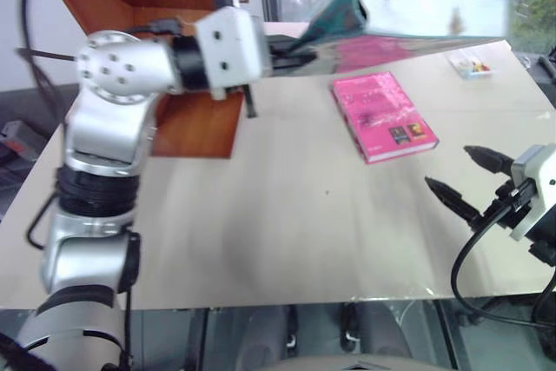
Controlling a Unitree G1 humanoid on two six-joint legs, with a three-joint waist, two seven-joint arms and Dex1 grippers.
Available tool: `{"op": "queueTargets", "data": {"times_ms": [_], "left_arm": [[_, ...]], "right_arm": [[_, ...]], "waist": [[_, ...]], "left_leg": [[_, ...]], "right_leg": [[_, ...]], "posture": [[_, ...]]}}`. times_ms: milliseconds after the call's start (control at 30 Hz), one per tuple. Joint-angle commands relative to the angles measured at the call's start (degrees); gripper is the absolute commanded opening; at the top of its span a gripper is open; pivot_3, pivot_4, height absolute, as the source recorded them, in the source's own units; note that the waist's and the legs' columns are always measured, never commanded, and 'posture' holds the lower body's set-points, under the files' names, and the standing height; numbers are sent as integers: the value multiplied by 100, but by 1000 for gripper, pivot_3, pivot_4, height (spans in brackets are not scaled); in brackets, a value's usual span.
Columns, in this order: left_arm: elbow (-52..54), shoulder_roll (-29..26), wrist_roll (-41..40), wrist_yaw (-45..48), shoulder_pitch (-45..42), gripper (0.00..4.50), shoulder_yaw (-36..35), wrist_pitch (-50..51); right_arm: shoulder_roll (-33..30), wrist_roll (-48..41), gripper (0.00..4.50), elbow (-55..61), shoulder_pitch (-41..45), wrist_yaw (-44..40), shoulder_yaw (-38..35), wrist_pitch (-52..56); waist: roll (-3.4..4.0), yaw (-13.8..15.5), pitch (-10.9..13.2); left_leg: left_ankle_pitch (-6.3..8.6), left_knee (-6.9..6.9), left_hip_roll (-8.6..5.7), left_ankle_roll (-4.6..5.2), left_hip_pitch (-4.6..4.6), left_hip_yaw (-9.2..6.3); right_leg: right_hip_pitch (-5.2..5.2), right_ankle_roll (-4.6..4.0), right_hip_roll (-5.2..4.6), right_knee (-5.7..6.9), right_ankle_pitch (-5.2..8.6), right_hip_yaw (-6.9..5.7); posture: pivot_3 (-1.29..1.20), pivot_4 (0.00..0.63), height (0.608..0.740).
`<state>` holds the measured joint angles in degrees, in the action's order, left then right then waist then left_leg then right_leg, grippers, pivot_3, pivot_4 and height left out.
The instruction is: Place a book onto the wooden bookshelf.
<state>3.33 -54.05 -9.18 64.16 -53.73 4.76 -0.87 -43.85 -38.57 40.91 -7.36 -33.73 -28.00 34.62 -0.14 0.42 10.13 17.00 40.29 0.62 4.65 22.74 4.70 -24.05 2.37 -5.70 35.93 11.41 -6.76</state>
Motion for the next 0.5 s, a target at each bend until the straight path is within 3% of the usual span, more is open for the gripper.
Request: {"op": "queueTargets", "data": {"times_ms": [33,200,333,500], "left_arm": [[-745,-1324,575,555,-251,56,-489,-518],[-1359,-1976,1149,635,-426,56,-310,-828],[-1611,-2168,1507,746,-259,56,-202,-953],[-1319,-2317,1481,1116,-217,56,-213,-390]], "right_arm": [[-302,-417,4500,-342,377,-500,-545,-178],[-697,-1399,4500,-646,1292,-877,-748,-28],[-841,-2085,4500,-684,2095,-866,-360,204],[-784,-2149,4500,-651,2715,-817,338,242]], "waist": [[-2,-11,3],[-12,55,9],[-21,68,12],[-21,51,12]], "left_leg": [[0,-2,0,0,-1,7],[7,-4,-7,12,5,7],[8,0,-6,14,5,-2],[8,2,-5,14,3,4]], "right_leg": [[-5,1,2,3,1,7],[-3,4,-11,-7,2,3],[2,5,-12,-5,2,-5],[1,5,-13,3,2,-1]], "posture": [[0,150,740],[0,150,740],[0,150,740],[0,150,740]]}}
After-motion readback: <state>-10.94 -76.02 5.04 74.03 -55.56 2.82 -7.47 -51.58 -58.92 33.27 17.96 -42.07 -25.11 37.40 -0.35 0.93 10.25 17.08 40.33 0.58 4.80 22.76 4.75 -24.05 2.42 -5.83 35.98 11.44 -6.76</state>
